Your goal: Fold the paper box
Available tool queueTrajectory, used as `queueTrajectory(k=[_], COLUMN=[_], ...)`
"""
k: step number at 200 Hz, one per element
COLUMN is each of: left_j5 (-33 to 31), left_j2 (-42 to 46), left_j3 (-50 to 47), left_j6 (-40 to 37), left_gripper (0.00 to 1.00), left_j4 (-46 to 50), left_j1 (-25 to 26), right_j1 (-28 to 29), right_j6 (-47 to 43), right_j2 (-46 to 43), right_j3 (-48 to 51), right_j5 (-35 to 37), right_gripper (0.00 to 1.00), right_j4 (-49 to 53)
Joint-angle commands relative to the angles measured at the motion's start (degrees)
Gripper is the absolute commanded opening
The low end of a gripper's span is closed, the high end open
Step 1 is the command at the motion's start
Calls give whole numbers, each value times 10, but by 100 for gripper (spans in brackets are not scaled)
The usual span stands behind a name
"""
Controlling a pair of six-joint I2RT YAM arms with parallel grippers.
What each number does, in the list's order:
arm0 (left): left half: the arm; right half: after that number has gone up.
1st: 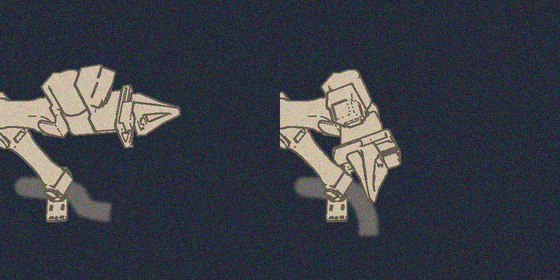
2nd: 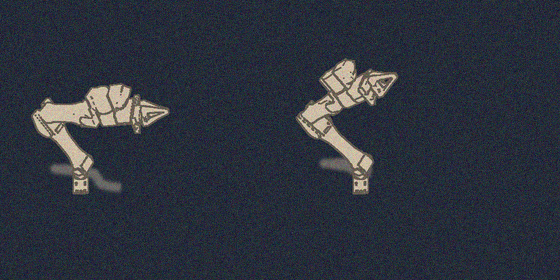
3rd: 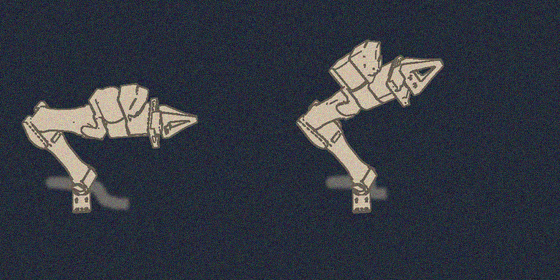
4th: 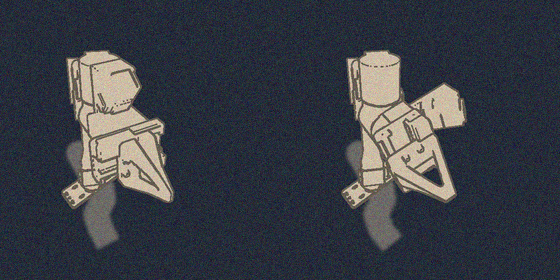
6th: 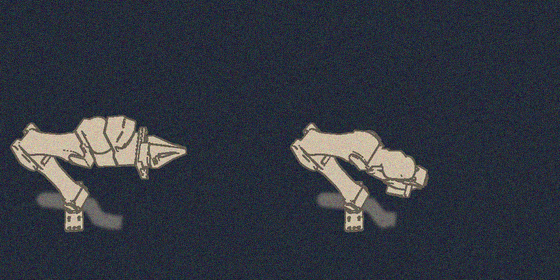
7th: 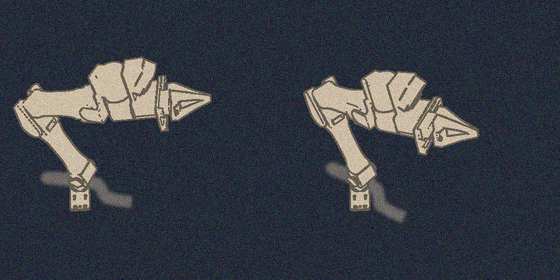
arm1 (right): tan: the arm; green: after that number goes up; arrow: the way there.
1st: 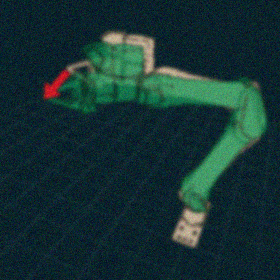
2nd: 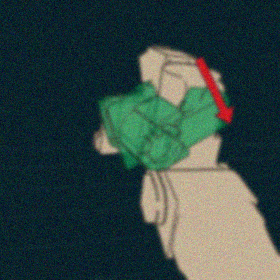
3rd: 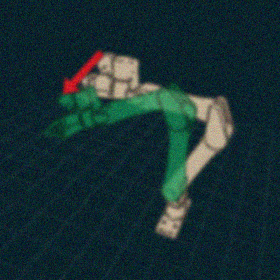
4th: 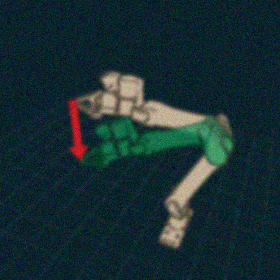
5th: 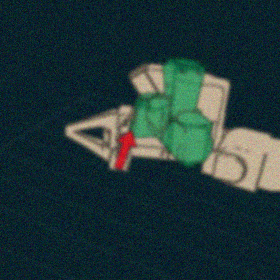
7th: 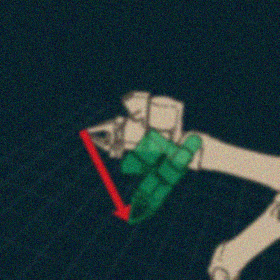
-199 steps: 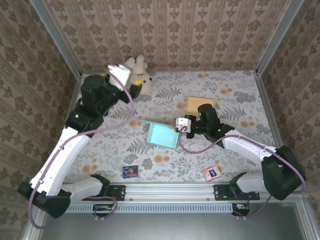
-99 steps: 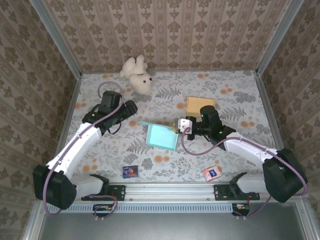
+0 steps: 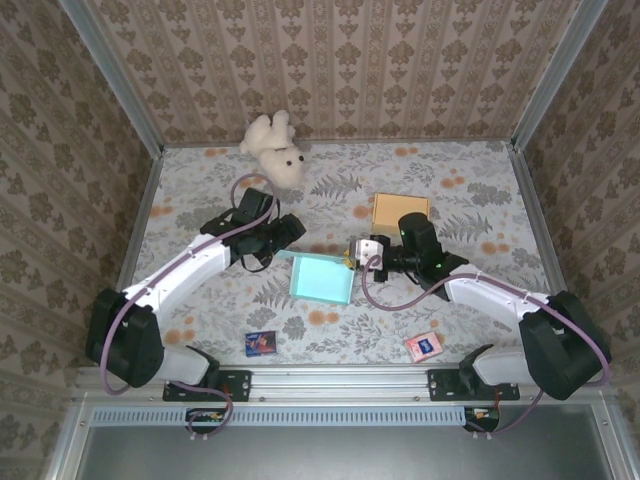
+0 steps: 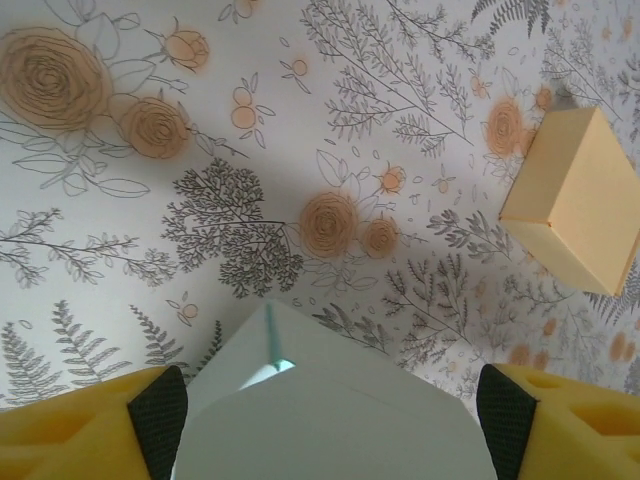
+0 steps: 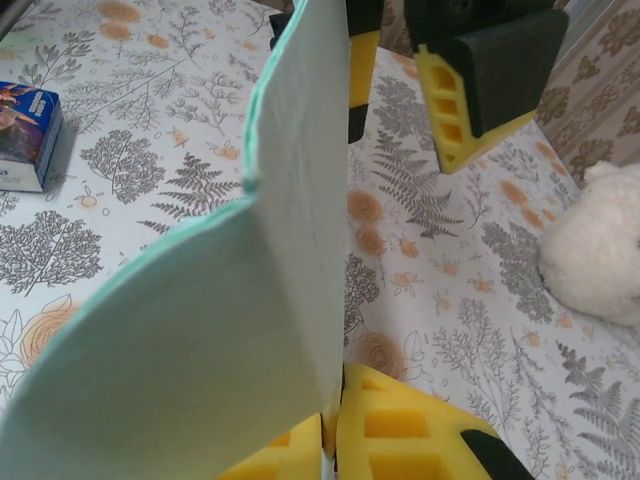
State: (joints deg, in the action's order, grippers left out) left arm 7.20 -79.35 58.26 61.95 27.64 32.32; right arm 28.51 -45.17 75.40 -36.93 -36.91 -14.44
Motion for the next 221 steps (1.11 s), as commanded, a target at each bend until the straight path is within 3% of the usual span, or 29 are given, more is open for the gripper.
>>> queueTrajectory(k=[1,107,221], left_j5=[2,-39,-92], left_j2=[-4,-16,-5], left_j3=[4,-7,-28], left_j6=[33,114,216], left_gripper=[78,75,71], left_j4=[-7,-19,-28], left_j1=[11,92,148], right_j1=[-3,4,33], right_j6=[4,1,-26], right_j2=[5,21,35], right_j3=[8,40,39], right_j5=[-5,74,111], right_gripper=[9,10,10], right_j4=[-24,-75,-47])
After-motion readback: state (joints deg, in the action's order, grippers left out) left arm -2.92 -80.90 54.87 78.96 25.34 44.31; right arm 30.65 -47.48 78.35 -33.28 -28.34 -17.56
